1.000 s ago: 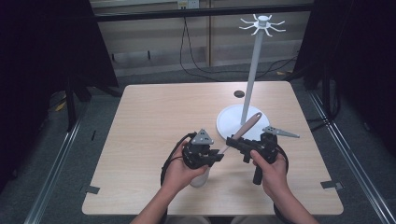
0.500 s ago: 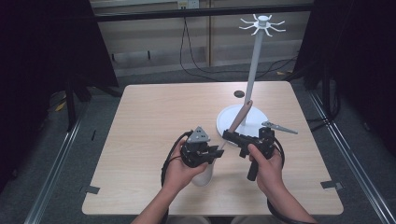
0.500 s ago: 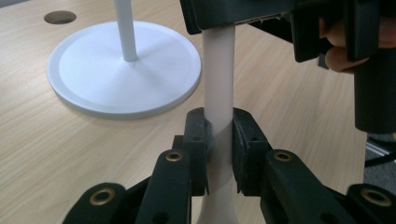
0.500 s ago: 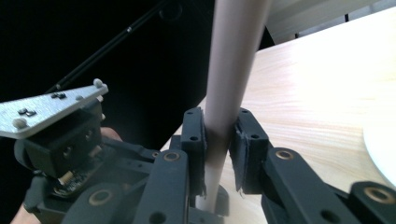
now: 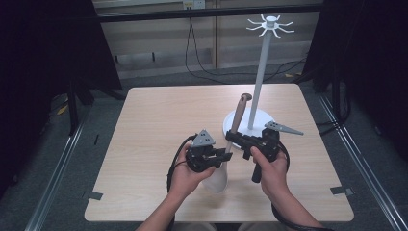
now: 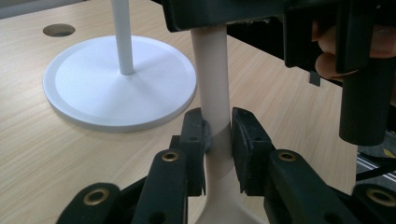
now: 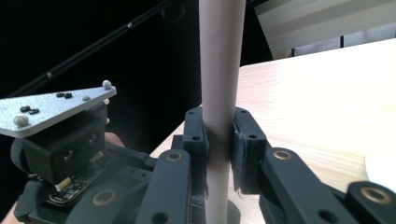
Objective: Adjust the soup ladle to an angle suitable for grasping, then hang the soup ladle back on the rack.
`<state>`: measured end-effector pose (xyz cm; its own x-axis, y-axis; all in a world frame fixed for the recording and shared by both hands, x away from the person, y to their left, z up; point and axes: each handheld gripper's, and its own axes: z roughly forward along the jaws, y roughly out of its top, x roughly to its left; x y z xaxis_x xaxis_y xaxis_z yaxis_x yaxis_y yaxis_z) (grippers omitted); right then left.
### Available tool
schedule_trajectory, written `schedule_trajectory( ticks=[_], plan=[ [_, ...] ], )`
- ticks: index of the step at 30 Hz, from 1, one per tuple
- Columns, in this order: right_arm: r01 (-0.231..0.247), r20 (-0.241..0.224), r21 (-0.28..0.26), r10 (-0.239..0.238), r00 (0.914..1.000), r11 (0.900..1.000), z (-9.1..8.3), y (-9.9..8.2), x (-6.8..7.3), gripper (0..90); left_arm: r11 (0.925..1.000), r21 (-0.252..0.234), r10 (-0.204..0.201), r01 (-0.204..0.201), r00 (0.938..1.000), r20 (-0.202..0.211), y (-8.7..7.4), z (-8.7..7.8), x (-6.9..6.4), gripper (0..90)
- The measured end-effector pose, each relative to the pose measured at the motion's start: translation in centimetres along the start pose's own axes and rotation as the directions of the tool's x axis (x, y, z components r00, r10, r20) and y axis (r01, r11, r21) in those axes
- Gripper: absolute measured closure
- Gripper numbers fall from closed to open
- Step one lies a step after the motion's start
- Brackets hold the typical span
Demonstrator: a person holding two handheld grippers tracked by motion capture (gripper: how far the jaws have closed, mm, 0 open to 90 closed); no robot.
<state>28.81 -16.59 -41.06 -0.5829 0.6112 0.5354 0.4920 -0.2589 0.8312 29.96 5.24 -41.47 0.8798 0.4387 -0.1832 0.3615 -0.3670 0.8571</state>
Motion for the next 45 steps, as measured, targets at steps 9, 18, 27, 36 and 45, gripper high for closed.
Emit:
schedule_trajectory(
  ticks=[9,18,27,36,45],
  plan=[
    [0.033,0.012,0.01,-0.033,0.9994,0.9994,-0.2,-0.2,-0.5,78.0,0.9991,-0.038,-0.018,0.018,0.9998,-0.002,0.0,-0.5,0.6,66.4],
    [0.091,0.04,0.022,-0.091,0.995,0.9956,-0.6,0.9,-0.7,78.0,0.9985,-0.017,-0.052,0.051,0.9965,-0.066,-1.0,-0.3,1.7,30.7],
    [0.138,0.06,0.044,-0.141,0.9882,0.9894,-0.9,1.4,-1.1,78.0,0.9979,0.014,-0.061,0.062,0.993,-0.102,-2.6,-0.1,3.4,9.7],
    [0.181,0.068,0.055,-0.185,0.9805,0.982,-1.0,2.5,-1.1,77.9,0.9963,0.014,-0.082,0.084,0.9895,-0.119,-3.7,-0.7,4.5,4.8],
    [0.22,0.07,0.05,-0.224,0.9722,0.9741,-1.3,4.1,-0.9,78.0,0.9948,0.03,-0.093,0.098,0.9888,-0.116,-4.6,-0.7,5.2,1.6]
  ],
)
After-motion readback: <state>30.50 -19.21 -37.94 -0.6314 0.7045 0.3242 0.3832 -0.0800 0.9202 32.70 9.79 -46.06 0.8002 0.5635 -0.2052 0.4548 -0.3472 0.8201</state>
